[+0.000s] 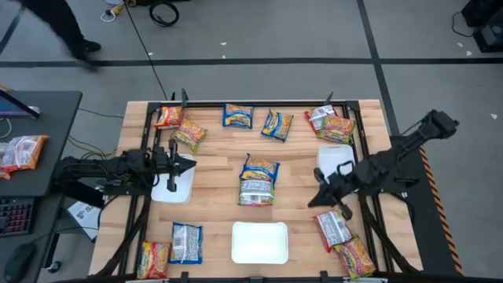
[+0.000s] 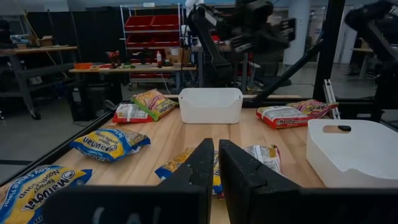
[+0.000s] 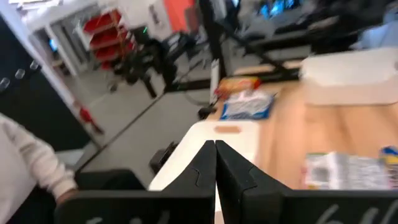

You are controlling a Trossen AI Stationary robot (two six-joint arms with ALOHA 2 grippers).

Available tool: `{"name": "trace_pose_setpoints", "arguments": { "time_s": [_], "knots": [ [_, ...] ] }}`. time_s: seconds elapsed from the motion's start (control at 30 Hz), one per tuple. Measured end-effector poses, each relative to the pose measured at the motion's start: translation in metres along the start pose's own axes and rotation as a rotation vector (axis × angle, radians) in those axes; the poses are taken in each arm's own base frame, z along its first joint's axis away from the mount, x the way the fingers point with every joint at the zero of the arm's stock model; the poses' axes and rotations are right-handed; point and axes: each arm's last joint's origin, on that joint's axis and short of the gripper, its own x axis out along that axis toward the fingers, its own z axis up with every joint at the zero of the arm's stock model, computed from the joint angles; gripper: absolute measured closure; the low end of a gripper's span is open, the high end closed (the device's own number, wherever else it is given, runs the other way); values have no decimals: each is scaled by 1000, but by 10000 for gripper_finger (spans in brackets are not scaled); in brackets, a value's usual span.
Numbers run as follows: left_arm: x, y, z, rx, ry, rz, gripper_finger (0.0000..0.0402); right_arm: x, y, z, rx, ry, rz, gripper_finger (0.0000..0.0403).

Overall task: Sort Maruchan noodles
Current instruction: Put the bottom right red noodle pack into the bottom white bin

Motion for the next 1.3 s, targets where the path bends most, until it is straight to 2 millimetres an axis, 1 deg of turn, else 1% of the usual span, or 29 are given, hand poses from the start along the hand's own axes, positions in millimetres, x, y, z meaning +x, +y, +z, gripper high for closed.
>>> {"name": "trace_pose_setpoints", "arguments": {
  "time_s": [0.17, 0.23, 0.37, 0.5, 0.57, 0.63, 0.77, 0.87, 0.97, 1.07, 1.17, 1.3],
  "knots": [
    [0, 0, 0, 0, 0, 0, 370, 23, 28, 7, -32, 151, 62, 397],
    [0, 0, 0, 0, 1, 0, 370, 30, 41, 10, -56, 232, 58, 397],
    [0, 0, 0, 0, 0, 0, 370, 40, 64, 12, -121, 427, 6, 397],
    [0, 0, 0, 0, 1, 0, 370, 45, 76, 5, -149, 582, -90, 390],
    [0, 0, 0, 0, 1, 0, 370, 46, 79, -3, -154, 644, -112, 376],
    [0, 0, 0, 0, 1, 0, 370, 46, 81, -15, -161, 729, -120, 354],
    [0, 0, 0, 0, 1, 0, 370, 46, 85, -38, -176, 880, -163, 296],
    [0, 0, 0, 0, 0, 0, 370, 50, 92, -52, -195, 928, -164, 250],
    [0, 0, 0, 0, 0, 0, 370, 57, 105, -60, -269, 976, -135, 217],
    [0, 0, 0, 0, 0, 0, 370, 66, 115, -65, -347, 1050, -130, 199],
    [0, 0, 0, 0, 0, 0, 370, 73, 119, -69, -396, 1150, -179, 187],
    [0, 0, 0, 0, 0, 0, 370, 82, 112, -78, -427, 1246, -292, 172]
  ]
}}
